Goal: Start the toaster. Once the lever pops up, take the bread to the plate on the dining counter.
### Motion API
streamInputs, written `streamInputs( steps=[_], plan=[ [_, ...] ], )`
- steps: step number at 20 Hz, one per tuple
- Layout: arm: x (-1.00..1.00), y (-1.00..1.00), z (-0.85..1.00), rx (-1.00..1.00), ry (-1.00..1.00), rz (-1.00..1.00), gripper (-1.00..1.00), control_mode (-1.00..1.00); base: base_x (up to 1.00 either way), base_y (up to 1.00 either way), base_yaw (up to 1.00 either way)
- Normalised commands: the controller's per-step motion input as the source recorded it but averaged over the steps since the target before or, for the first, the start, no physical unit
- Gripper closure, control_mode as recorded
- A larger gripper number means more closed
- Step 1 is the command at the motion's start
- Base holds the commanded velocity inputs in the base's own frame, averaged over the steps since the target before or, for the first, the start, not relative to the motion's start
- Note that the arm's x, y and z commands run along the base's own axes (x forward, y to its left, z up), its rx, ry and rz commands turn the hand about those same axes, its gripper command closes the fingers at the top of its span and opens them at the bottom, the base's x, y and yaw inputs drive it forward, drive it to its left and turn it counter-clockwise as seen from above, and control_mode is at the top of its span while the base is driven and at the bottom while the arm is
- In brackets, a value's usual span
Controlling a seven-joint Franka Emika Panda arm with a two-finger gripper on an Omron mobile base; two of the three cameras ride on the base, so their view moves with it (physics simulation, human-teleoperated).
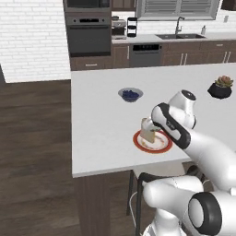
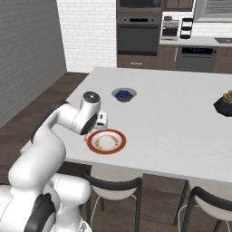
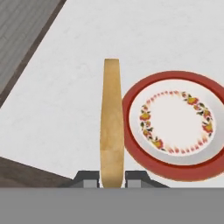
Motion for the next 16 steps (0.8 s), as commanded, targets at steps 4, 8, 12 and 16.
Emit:
streamInputs(
  steps=[4,8,12,16],
  plan=[
    [0.28,-0.03,-0.33,0.08,0.01,-0.07,1.0,-1.0,0.0,0.0,0.0],
    [0.1,-0.06,-0.25,0.05,0.05,-0.04,1.0,-1.0,0.0,0.0,0.0],
    [0.06,-0.16,-0.29,0.03,0.02,-0.02,1.0,-1.0,0.0,0.0,0.0],
    [0.11,-0.2,-0.18,0.02,0.01,-0.02,1.0,-1.0,0.0,0.0,0.0]
  ],
)
